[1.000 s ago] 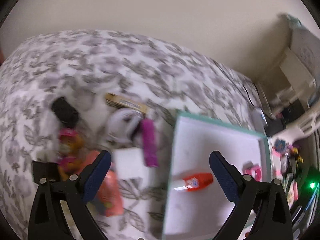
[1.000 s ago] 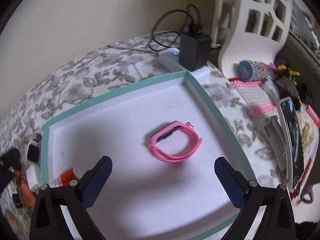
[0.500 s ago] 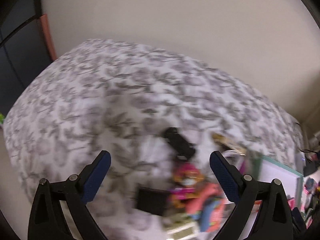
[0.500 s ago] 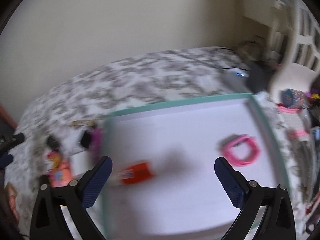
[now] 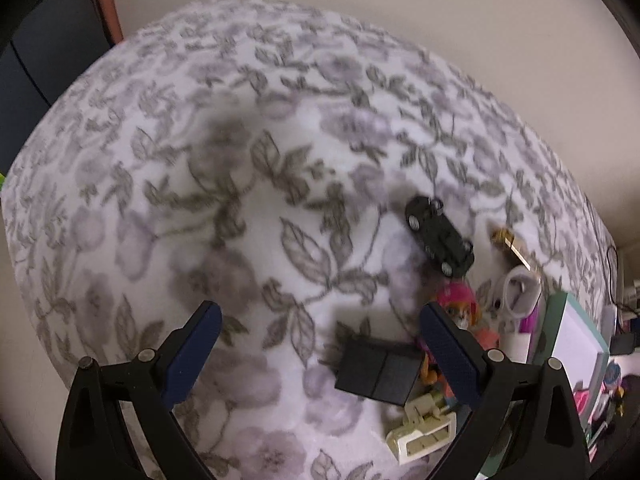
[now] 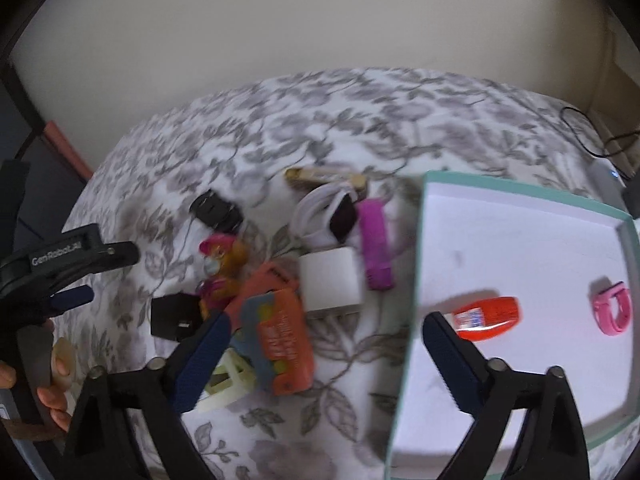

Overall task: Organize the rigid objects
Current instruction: 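Move both open tools back over the pile of items, then grasp the black charger plug with the left tool while the right tool grasps the orange-blue toy box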

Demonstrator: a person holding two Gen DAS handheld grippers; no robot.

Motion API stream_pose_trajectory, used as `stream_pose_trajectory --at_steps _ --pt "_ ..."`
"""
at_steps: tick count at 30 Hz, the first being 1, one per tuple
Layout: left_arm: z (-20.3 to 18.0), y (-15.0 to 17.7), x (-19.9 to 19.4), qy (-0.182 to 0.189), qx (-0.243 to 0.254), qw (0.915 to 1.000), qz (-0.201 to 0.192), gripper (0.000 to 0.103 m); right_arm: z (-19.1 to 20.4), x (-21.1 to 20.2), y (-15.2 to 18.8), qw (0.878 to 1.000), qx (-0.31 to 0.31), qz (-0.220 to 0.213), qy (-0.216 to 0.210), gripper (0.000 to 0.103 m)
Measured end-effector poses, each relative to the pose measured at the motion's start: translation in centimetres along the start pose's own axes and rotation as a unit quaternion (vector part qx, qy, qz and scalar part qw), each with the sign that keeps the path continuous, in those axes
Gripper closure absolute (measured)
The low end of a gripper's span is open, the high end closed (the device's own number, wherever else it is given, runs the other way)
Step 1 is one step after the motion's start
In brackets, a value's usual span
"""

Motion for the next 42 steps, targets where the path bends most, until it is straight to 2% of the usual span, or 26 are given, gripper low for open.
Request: stream_pose_trajectory --at_steps 6,12,14,15,16,17,19,20,27,32,37,42 --pt "-1.3 1.1 1.0 0.013 0.022 0.9990 0.038 0.004 0.9 2.0 0.6 0.999 -0.011 0.036 -0.008 0.021" --pt "-2.0 2.3 2.3 0.014 0.037 0.9966 0.072 0.004 1.5 3.3 0.7 0.998 -0.009 0.054 -0.032 0.033" --pt "-1.9 2.7 2.5 0.016 0.035 0.9962 0.078 0.004 1.8 3.5 0.7 0.998 -0.015 0.058 -0.038 0.039" --pt "-1.8 2.8 2.6 0.016 0.033 0.9961 0.080 0.005 2.0 3.5 0.7 0.997 -0.016 0.059 -0.042 0.047" --pt "-1.7 3.0 2.8 0.015 0.032 0.9960 0.082 0.007 2.1 3.7 0.8 0.997 -0.013 0.061 -0.051 0.054" --pt "-1.5 3.1 2.9 0.013 0.031 0.9959 0.084 0.009 2.1 3.7 0.8 0.997 -0.012 0.062 -0.054 0.055" --pt "-1.4 3.5 3.3 0.013 0.030 0.9952 0.092 0.032 2.1 3.7 0.8 0.996 -0.013 0.064 -0.058 0.055" --pt "-1.4 3.7 3.5 0.014 0.029 0.9948 0.097 0.034 2.0 3.6 0.8 0.996 -0.012 0.064 -0.062 0.055" --pt "-1.4 3.8 3.5 0.003 0.028 0.9966 0.078 0.035 -0.2 2.1 1.3 0.993 0.029 0.052 -0.098 0.055" --pt "-2.6 3.3 1.8 -0.011 0.033 0.9986 0.041 0.035 -2.5 0.1 1.6 0.990 0.068 0.030 -0.122 0.055" --pt "-4.0 2.9 -1.3 -0.012 0.034 0.9992 -0.018 0.035 -4.3 -2.0 1.7 0.990 0.094 0.001 -0.110 0.055" --pt "-6.2 2.3 -3.2 -0.001 0.044 0.9974 -0.056 0.035 -5.7 -3.2 1.8 0.991 0.103 -0.022 -0.082 0.055"
Point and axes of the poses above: each gripper's, at about its wrist camera, not at the fingertips, and x roughly the way its jaws point, z to its left, y to its underside, the point moved 3 cm from there along x, roughly the way its jaws point, and after that the axes turned 9 degrees about -x, right-handed, at the moved point
